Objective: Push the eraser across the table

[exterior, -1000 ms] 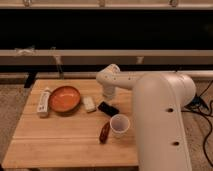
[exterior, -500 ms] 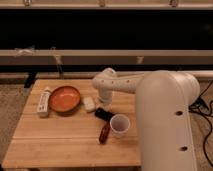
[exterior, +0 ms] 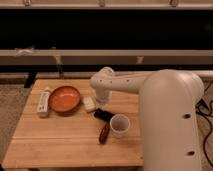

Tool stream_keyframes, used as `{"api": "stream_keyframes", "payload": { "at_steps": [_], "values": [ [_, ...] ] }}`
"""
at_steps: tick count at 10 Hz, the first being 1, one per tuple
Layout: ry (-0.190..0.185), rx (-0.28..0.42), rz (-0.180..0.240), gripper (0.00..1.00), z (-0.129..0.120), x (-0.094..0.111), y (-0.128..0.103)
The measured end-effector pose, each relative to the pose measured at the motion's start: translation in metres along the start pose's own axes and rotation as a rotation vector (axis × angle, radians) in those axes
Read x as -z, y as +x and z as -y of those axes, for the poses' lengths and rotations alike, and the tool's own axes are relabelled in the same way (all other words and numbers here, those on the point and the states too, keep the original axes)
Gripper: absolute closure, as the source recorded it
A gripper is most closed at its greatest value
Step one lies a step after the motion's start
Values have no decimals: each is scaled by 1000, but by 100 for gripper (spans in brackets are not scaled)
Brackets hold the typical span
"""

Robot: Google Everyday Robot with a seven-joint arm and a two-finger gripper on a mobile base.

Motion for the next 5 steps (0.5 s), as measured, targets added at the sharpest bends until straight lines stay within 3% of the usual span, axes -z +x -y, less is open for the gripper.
{"api": "stream_keyframes", "payload": {
  "at_steps": [2,3,5],
  "values": [
    [29,12,12,96,6,9,-5],
    [48,7,23,85,17,16,-6],
    [57,1,26,78,23,19,-3]
  ]
}}
